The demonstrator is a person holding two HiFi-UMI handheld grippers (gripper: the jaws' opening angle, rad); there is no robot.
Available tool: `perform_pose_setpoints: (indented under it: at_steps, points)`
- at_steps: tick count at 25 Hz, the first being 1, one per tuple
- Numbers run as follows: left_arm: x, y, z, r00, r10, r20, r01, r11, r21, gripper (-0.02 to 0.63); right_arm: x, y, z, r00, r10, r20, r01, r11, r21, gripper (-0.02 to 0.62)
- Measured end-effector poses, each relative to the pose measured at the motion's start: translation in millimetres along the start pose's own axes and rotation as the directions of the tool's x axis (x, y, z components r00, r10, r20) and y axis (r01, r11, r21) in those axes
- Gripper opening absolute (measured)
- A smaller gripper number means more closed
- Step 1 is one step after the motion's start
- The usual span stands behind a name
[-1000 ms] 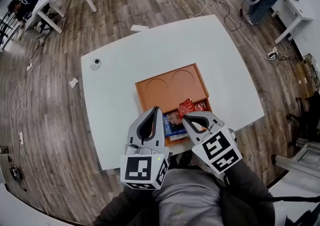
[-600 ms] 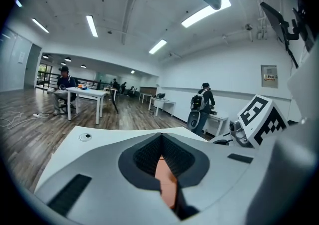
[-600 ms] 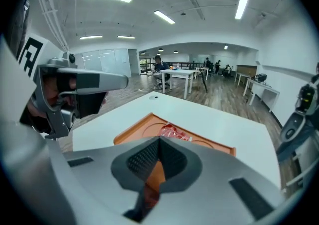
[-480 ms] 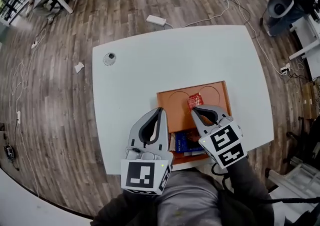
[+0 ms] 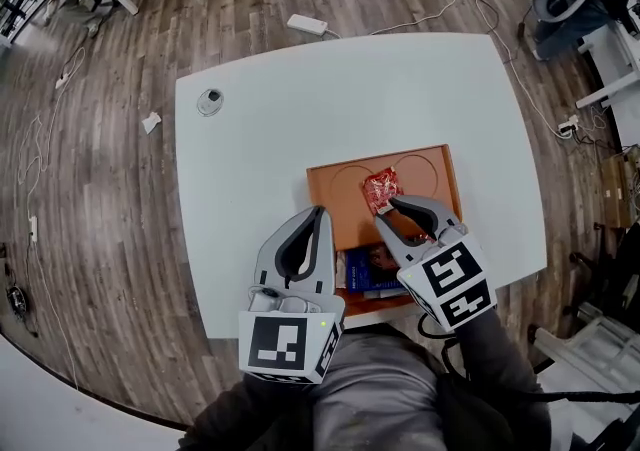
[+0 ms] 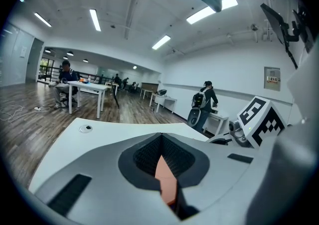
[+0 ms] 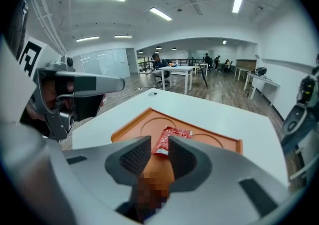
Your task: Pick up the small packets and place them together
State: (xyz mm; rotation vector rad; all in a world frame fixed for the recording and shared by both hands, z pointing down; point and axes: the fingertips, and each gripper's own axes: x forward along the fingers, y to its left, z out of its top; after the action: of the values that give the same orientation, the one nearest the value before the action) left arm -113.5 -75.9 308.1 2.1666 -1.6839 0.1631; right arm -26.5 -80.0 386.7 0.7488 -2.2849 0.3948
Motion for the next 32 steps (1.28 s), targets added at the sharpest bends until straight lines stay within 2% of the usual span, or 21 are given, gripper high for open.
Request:
perform_pose_setpoints:
  at_steps: [7, 13, 20, 29, 32]
  points:
    - [-30, -35, 4, 0.999, -0.018, 0.041, 0.017, 1.000, 0.026, 0.000, -50, 7, -15, 0.997, -0.058, 0.043, 0.059, 0.998, -0.007, 0.106]
    - [-61, -68, -6, 0.998, -0.032, 0.052, 0.029, 0.998, 0.048, 0.000, -91, 25, -52, 0.995, -0.085, 0.050, 0.085, 0.996, 0.010, 0.106]
    - [-82, -93, -27, 0.998, -0.050, 0.033, 0.048, 0.998, 0.047, 0.000, -94, 56, -87, 1.000, -0.026, 0.004, 0.026, 1.000, -0.003, 0.107]
    - [-81, -61, -25, 0.998, 0.017, 0.053, -0.017, 1.000, 0.010, 0.000, -60, 75, -88, 0.996, 0.059, -0.059, -0.064, 0.994, -0.090, 0.108]
    - [-78, -48, -28, 0.998, 0.038, 0.045, -0.038, 0.999, -0.008, 0.000, -44, 81, -91, 0.990, 0.096, -0.103, -0.108, 0.987, -0.117, 0.149]
